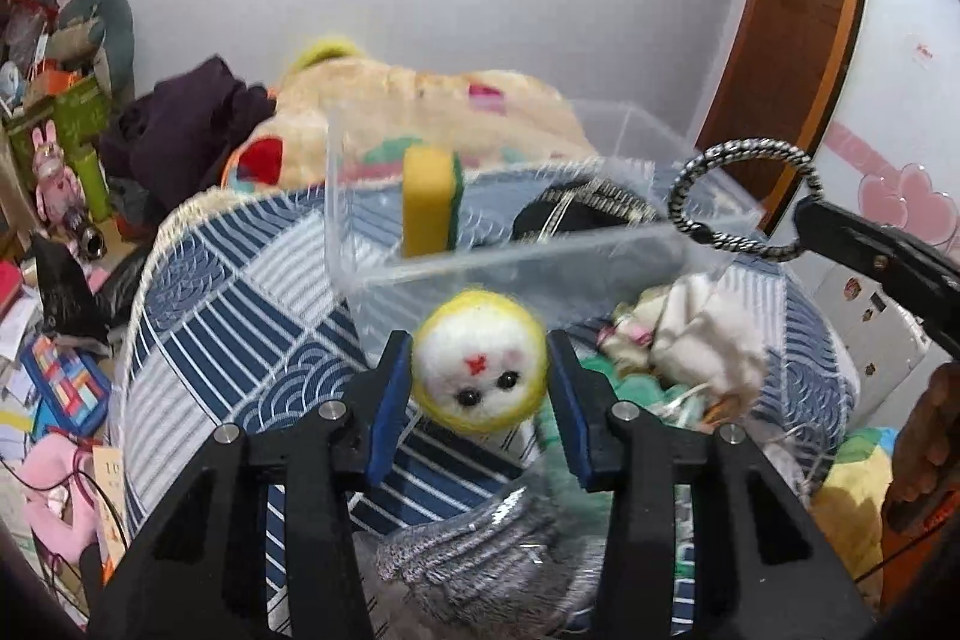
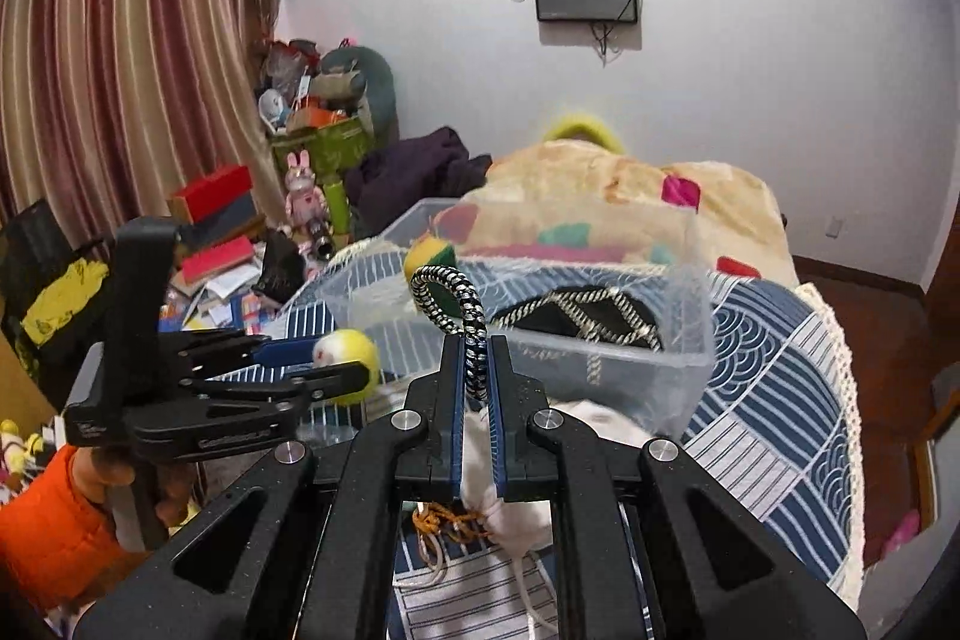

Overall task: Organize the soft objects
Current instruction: 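Place the yellow plush into the clear box with the left tool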

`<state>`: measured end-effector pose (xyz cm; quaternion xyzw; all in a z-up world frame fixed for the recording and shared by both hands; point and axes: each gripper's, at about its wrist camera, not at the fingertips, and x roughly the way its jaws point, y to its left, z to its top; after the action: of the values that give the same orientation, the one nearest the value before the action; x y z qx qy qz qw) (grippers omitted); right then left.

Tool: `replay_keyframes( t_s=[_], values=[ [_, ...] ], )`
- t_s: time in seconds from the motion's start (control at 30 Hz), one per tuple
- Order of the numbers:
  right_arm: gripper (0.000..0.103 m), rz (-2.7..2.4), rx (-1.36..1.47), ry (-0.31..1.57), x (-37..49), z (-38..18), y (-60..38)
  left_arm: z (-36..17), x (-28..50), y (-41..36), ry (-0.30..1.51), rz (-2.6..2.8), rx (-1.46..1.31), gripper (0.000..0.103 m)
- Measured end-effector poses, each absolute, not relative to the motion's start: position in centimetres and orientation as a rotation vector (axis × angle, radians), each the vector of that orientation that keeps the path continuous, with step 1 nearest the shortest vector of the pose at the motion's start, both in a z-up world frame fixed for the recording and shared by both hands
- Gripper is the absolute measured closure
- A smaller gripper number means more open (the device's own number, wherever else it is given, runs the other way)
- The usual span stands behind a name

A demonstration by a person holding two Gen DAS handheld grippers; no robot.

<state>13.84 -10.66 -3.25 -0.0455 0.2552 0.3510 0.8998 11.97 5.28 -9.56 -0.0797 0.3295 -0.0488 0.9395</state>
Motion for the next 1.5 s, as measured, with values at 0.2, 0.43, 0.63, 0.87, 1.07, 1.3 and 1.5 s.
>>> replay_keyframes(
  t_s=[0.2, 0.43, 0.63, 0.87, 1.07, 1.3, 1.5],
  values=[
    [0.097, 0.694, -0.06, 0.487, 14.4, -1.9, -11.5, -6.2, 11.7, 4.9, 0.584, -0.11, -0.144, 0.059],
    [0.097, 0.668, -0.042, 0.477, 16.3, -1.5, -11.1, -4.2, 13.9, 5.2, 0.542, -0.089, -0.131, 0.059],
    [0.097, 0.673, -0.032, 0.538, 18.6, -3.1, -9.6, -5.5, 16.9, 4.8, 0.609, -0.113, -0.13, 0.059],
    [0.097, 0.657, -0.059, 0.62, 20.8, -5.3, -8.2, -8.1, 19.4, 3.8, 0.697, -0.119, -0.102, 0.059],
    [0.096, 0.593, -0.096, 0.643, 21.4, -6.0, -8.4, -8.6, 19.9, 3.7, 0.708, -0.121, -0.108, 0.058],
    [0.05, 0.518, -0.109, 0.626, 21.4, -5.9, -9.9, -8.1, 19.3, 3.8, 0.687, -0.105, -0.102, 0.037],
    [0.028, 0.467, -0.127, 0.578, 20.5, -4.5, -10.9, -6.7, 17.6, 3.7, 0.648, -0.102, -0.093, 0.027]
  ],
)
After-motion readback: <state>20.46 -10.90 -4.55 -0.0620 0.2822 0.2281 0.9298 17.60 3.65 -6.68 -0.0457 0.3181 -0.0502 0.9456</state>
